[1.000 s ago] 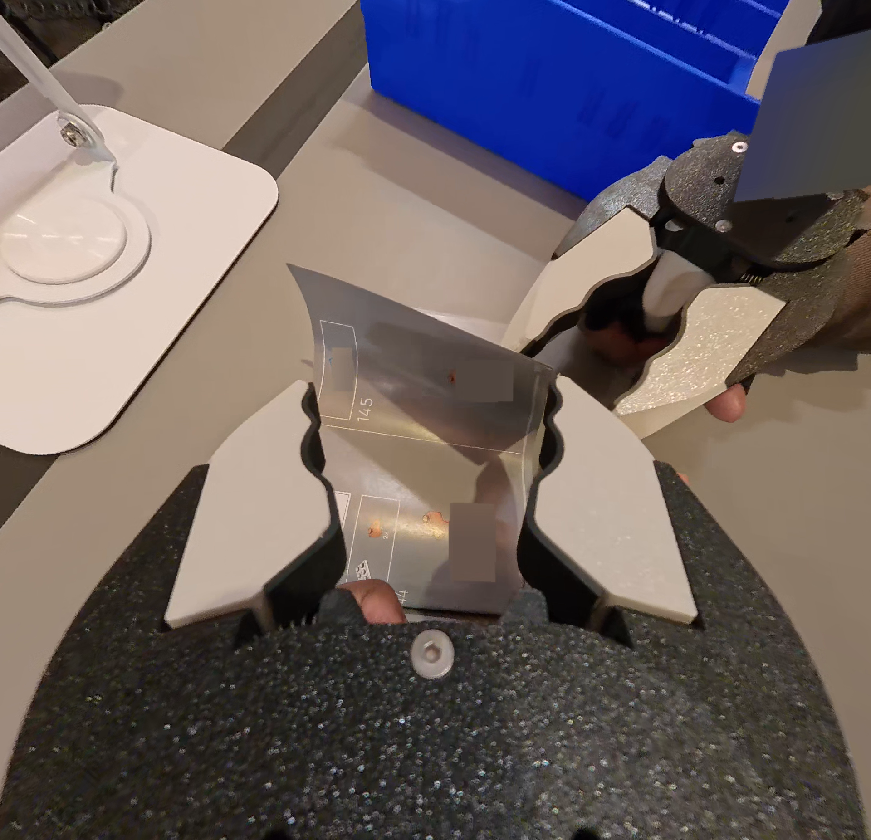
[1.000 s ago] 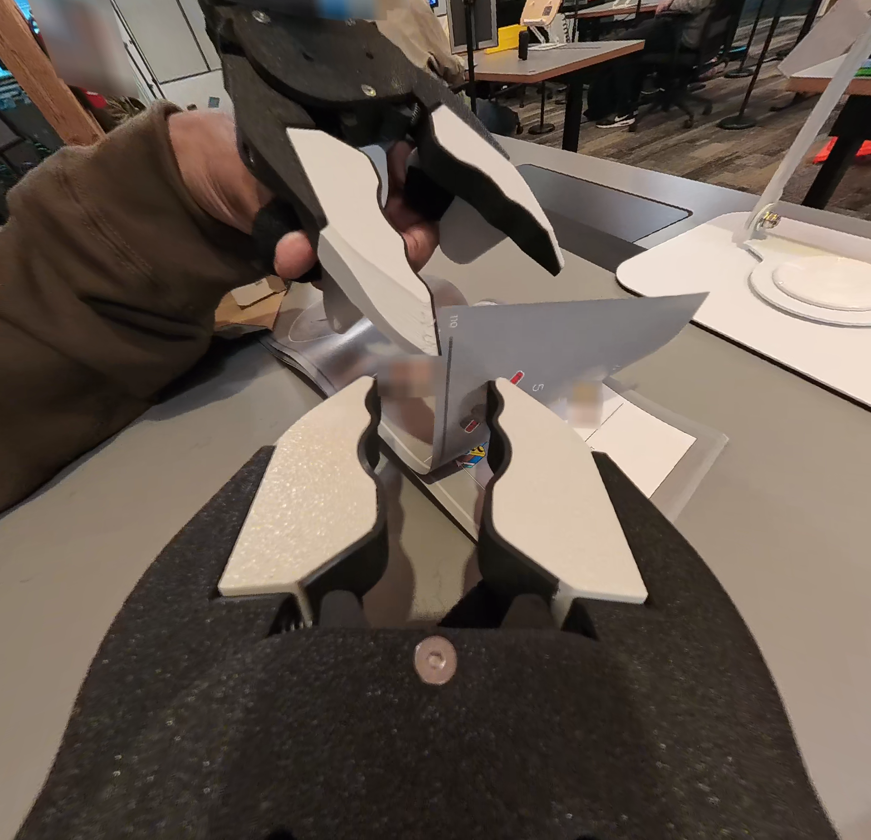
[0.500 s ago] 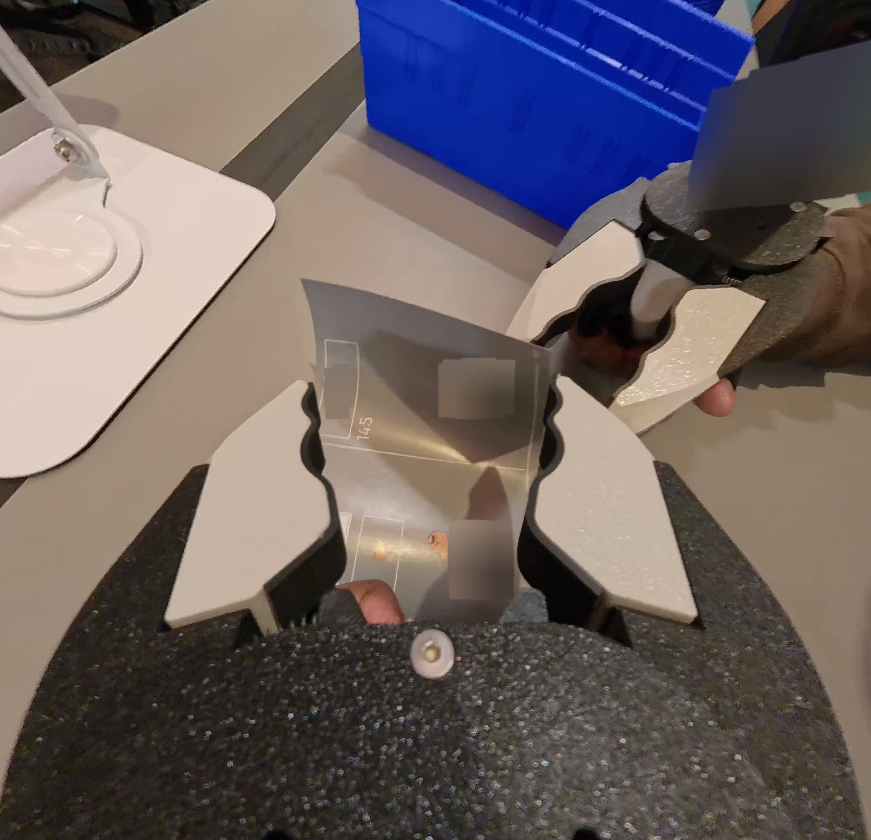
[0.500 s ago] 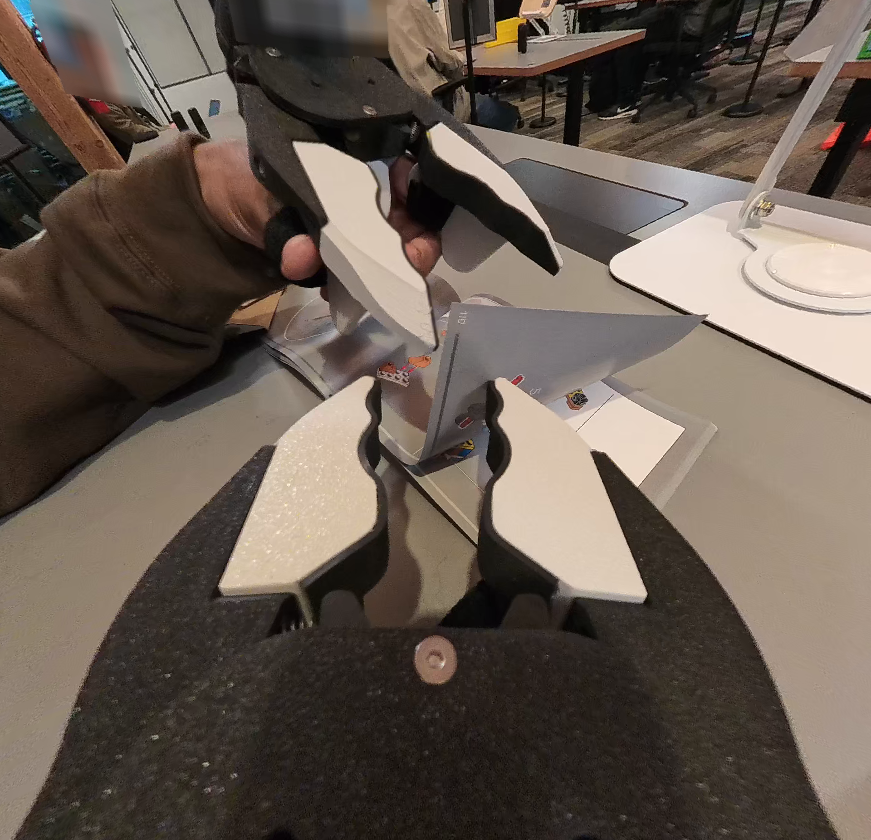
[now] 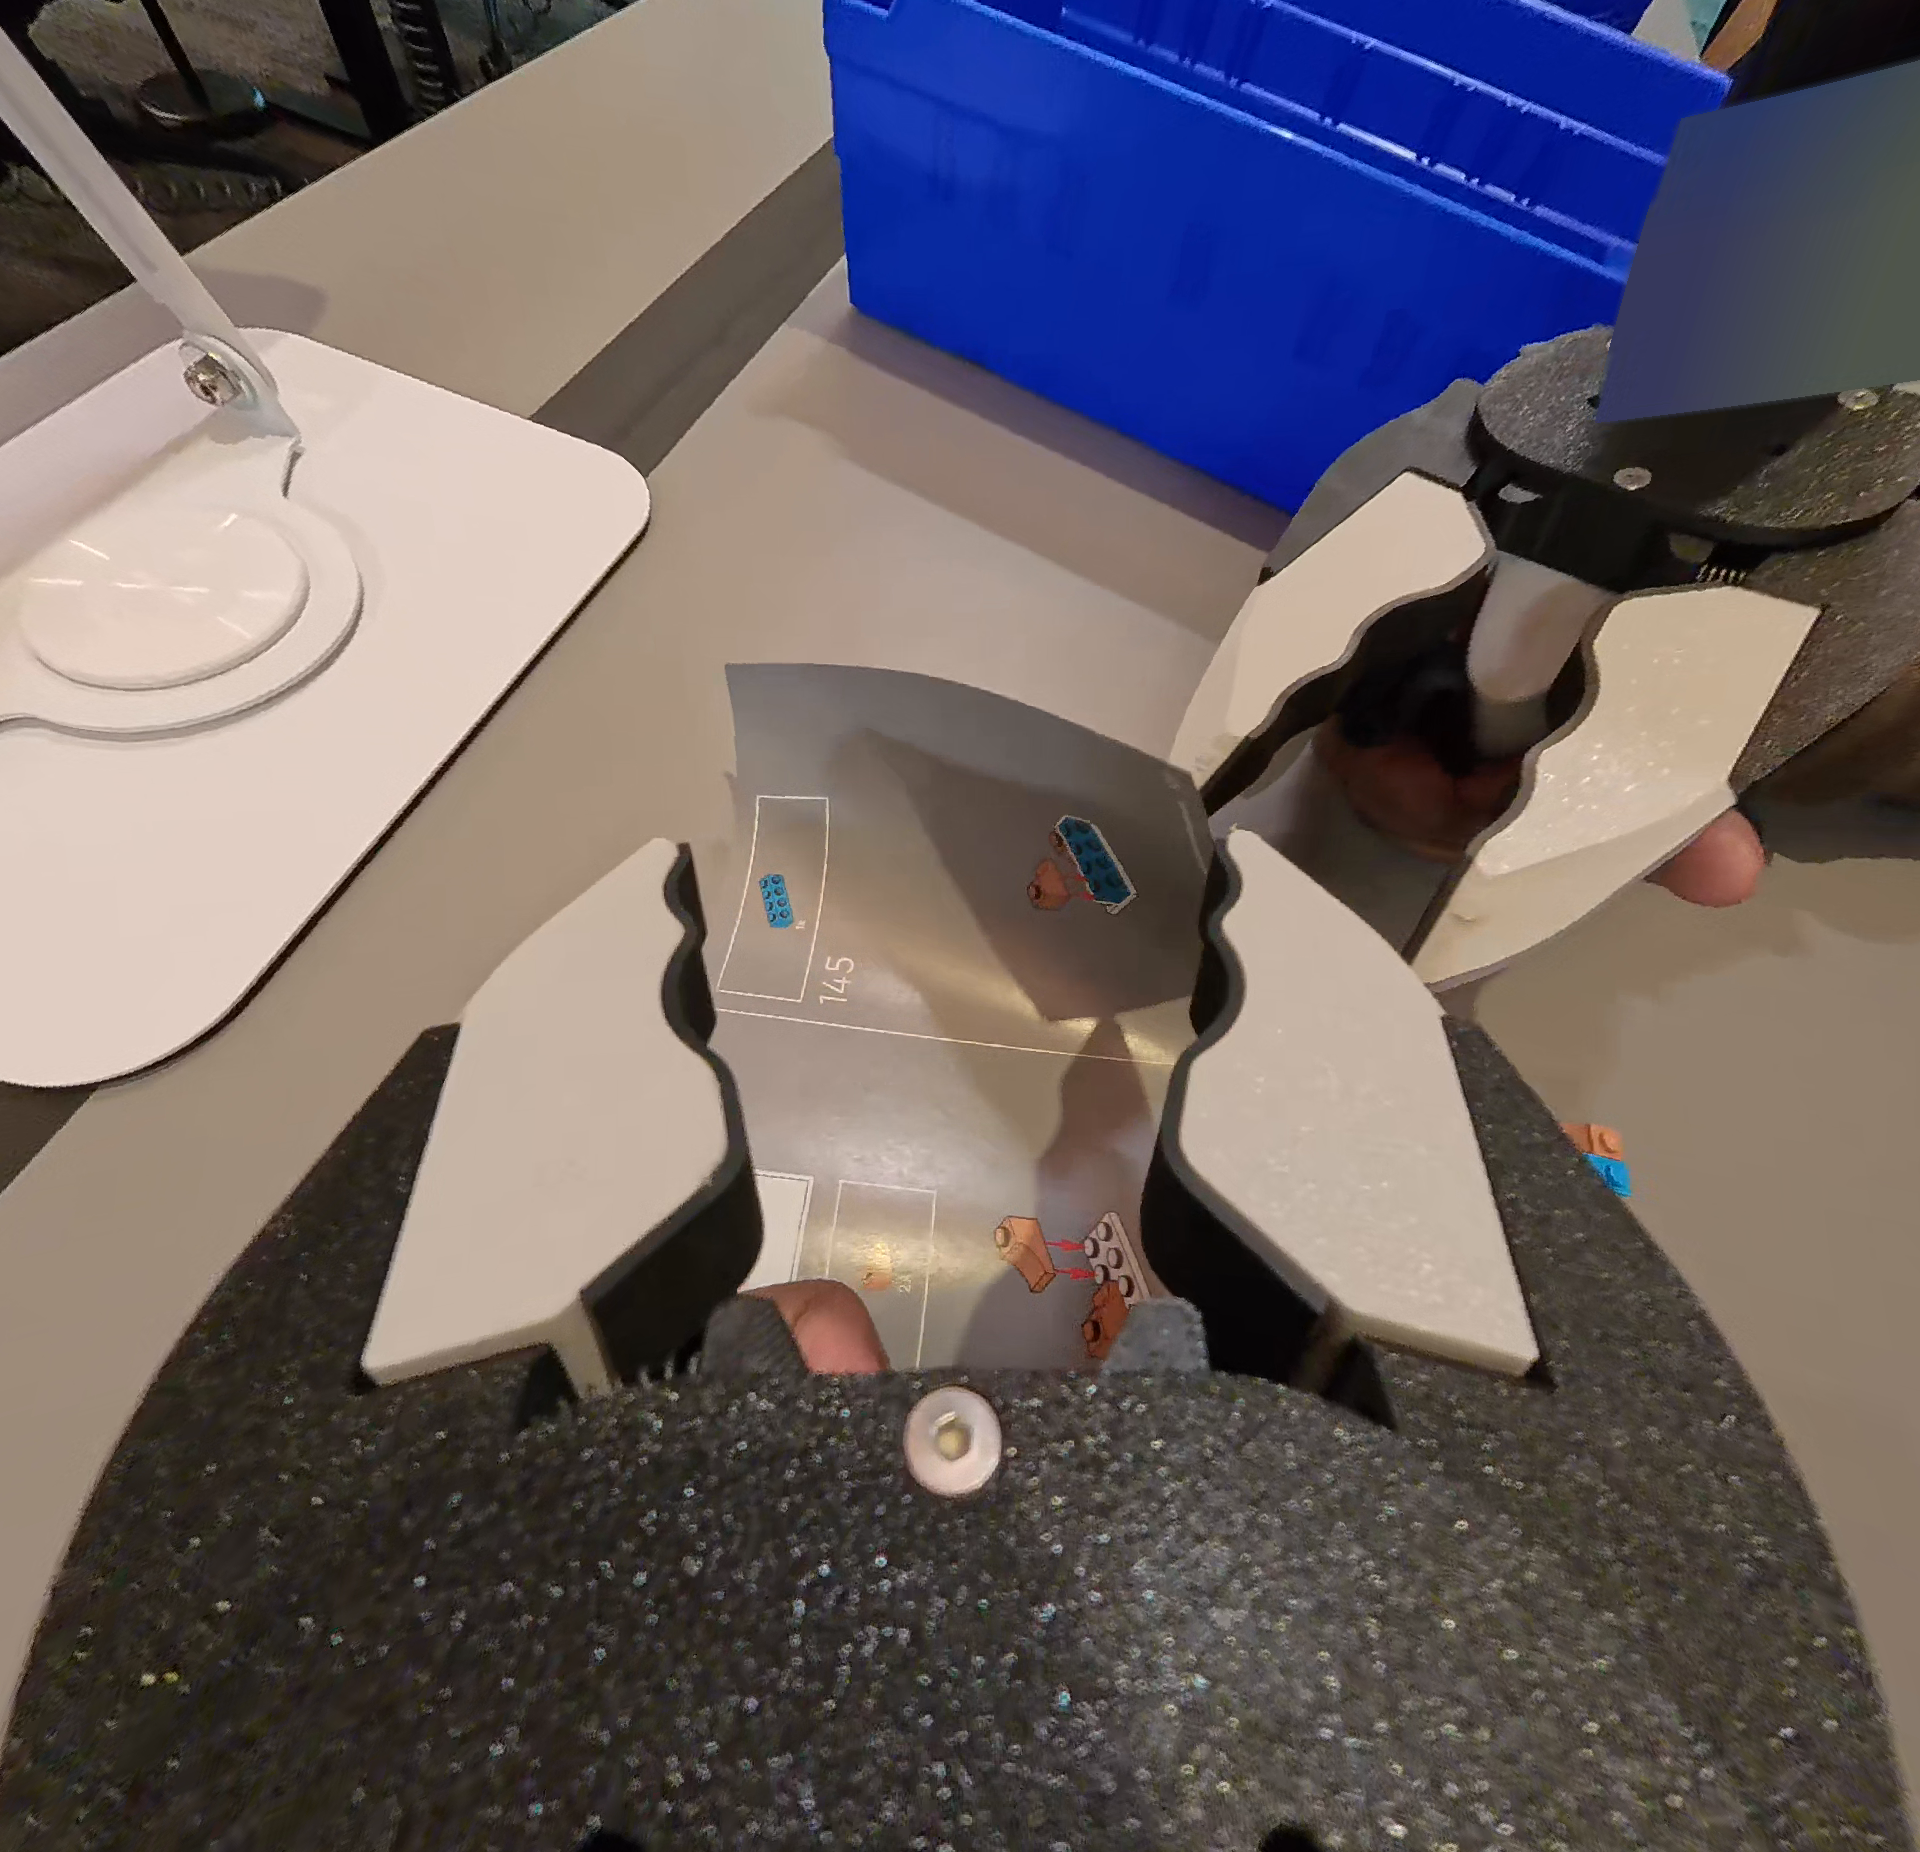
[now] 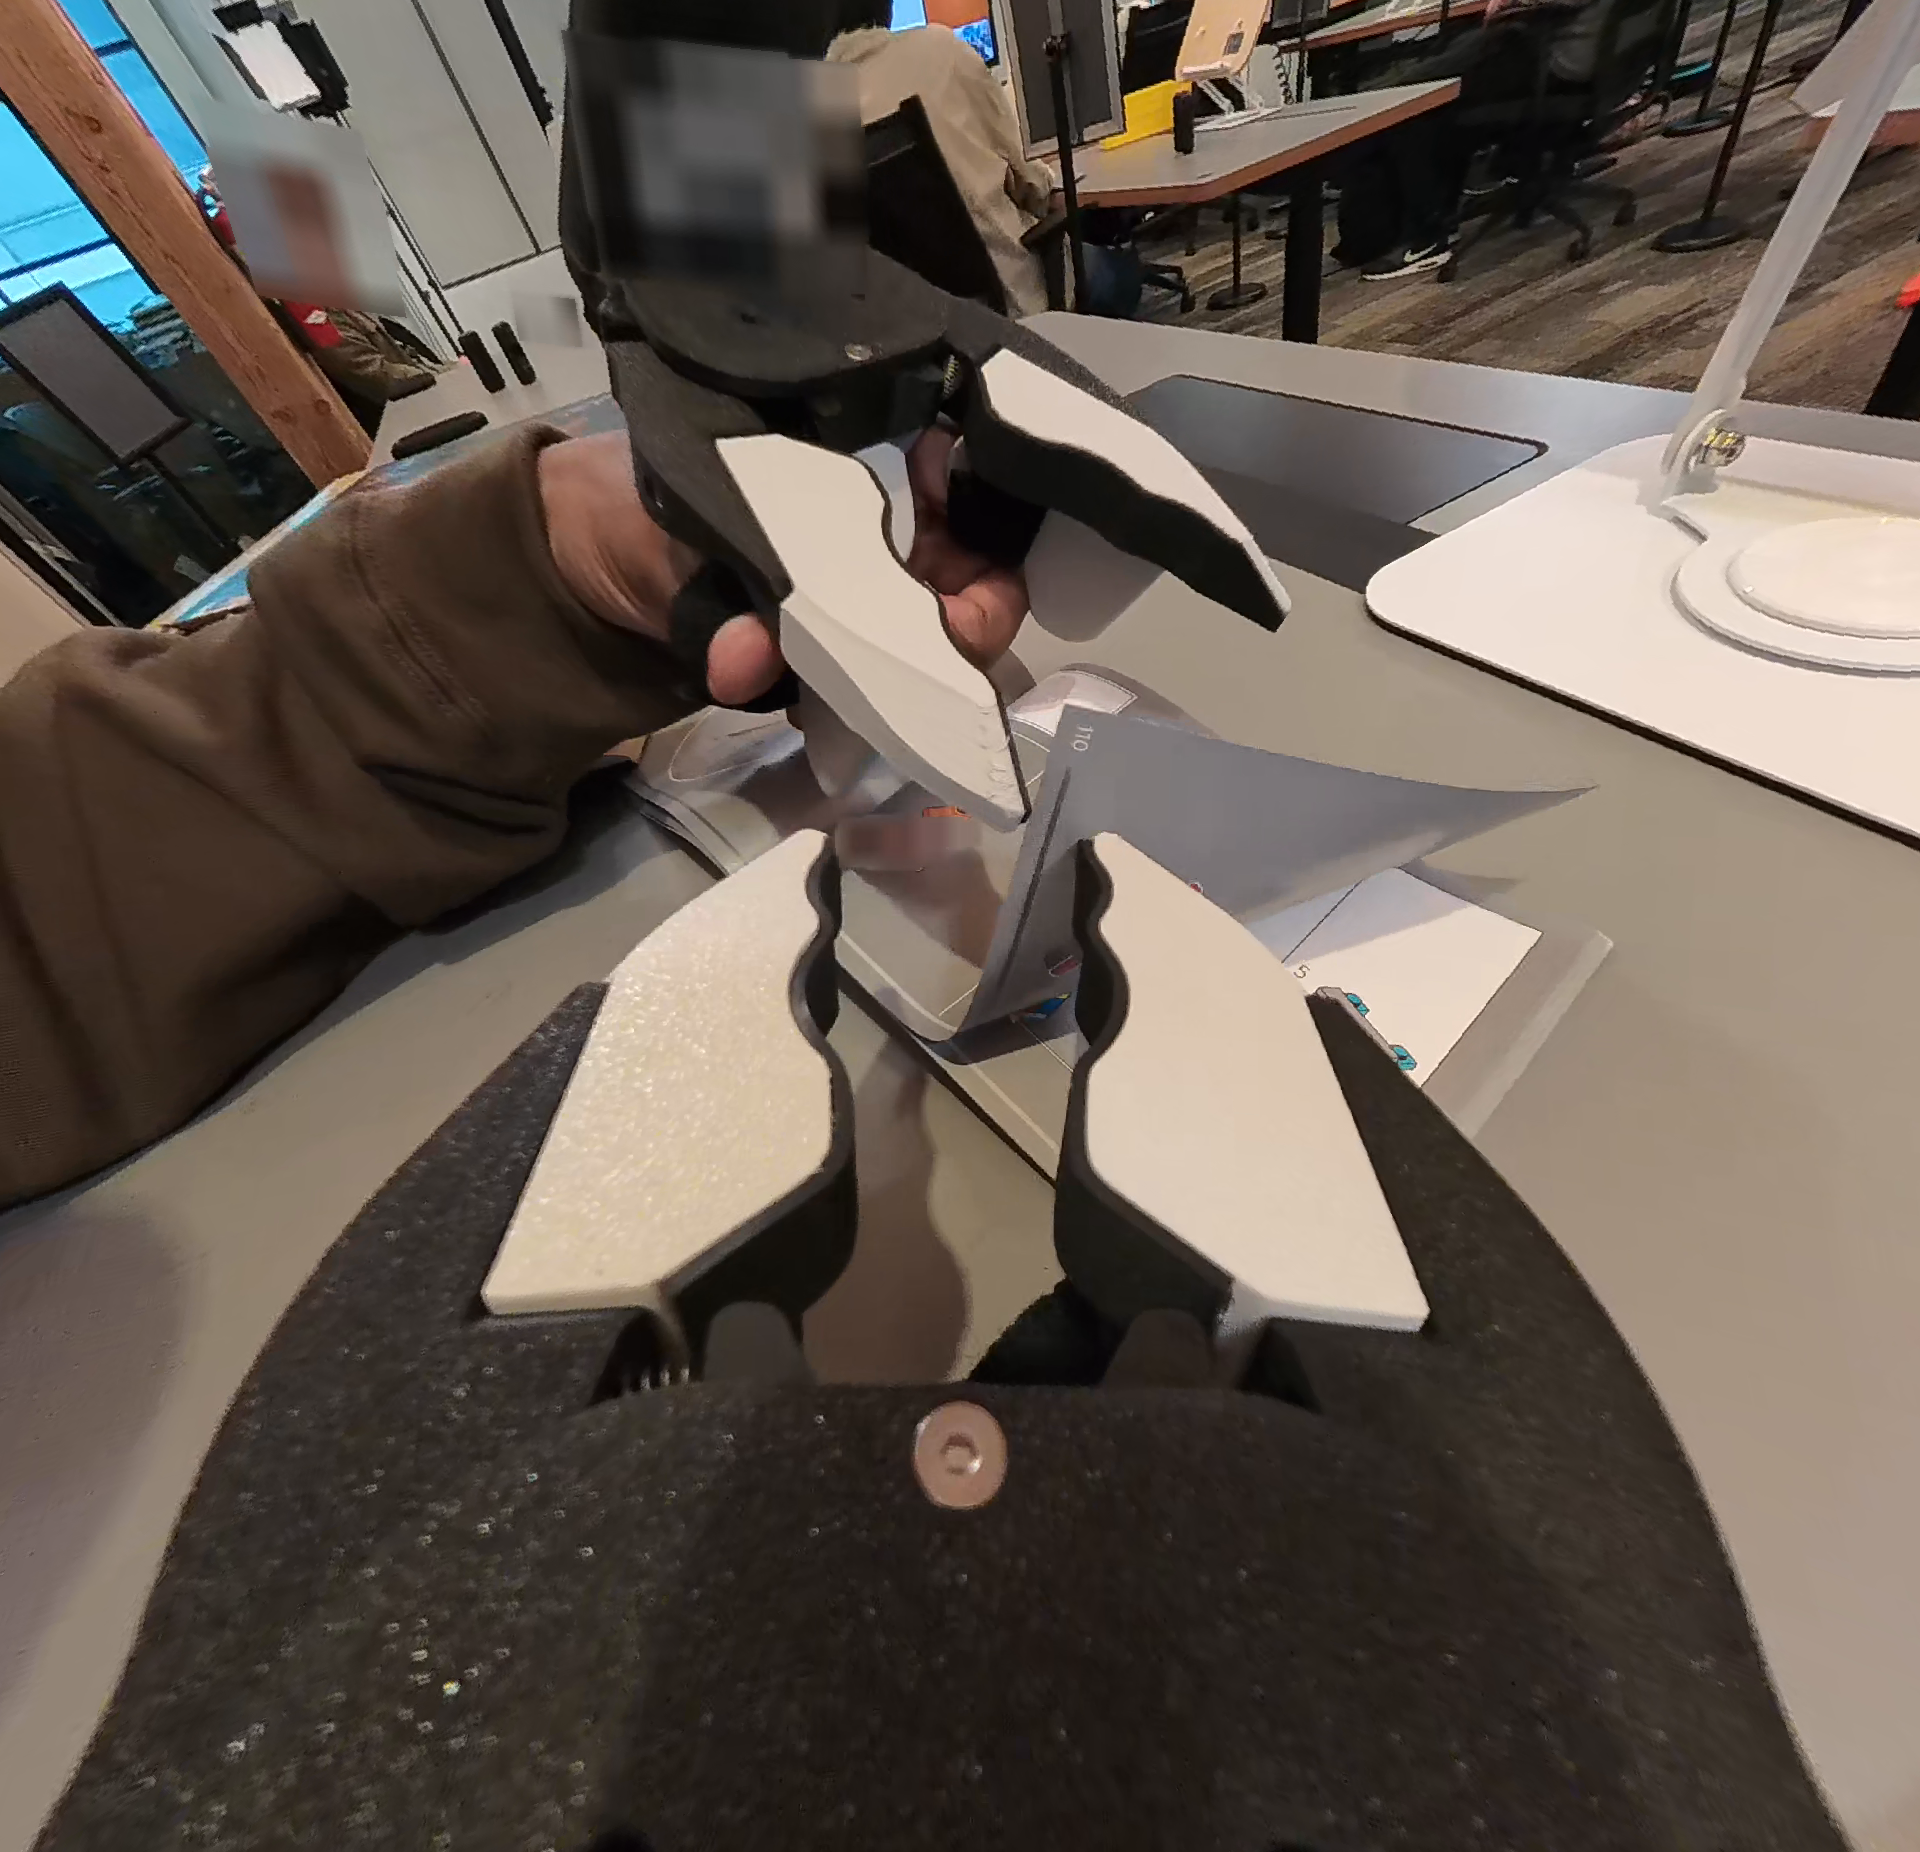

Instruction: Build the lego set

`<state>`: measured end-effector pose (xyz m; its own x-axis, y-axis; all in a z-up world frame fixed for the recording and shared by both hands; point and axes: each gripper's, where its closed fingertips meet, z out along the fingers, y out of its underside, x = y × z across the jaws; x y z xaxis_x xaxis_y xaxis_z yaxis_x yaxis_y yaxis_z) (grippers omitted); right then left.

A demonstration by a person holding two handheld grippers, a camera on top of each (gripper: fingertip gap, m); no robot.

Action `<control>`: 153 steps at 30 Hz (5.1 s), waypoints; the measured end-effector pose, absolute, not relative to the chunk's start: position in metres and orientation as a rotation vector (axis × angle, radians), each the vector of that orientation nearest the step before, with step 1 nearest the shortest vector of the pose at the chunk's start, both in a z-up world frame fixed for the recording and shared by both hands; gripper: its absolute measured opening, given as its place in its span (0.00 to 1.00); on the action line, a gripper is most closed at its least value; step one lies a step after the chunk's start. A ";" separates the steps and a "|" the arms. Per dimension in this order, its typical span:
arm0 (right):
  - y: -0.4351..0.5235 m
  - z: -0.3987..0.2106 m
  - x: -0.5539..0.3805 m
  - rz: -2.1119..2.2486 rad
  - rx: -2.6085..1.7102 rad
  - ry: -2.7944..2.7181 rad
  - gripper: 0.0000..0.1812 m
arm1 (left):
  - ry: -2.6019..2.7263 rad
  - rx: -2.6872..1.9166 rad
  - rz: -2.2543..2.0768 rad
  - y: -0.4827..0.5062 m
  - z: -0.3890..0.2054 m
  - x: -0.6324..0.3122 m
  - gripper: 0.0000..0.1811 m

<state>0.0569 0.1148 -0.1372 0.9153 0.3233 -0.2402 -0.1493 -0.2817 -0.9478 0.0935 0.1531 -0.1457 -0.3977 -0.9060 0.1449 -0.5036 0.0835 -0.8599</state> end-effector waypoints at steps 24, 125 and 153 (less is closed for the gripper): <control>0.109 -0.174 0.089 0.461 -2.074 0.153 0.23 | 1.909 -1.426 -1.239 0.156 -0.144 0.098 0.50; 0.106 -0.174 0.068 0.629 -2.074 0.042 0.27 | 1.952 -1.519 -0.932 0.157 -0.172 0.112 0.48; 0.106 -0.170 0.091 0.818 -1.991 0.281 0.28 | 2.270 -1.374 -0.632 0.132 -0.198 0.092 0.50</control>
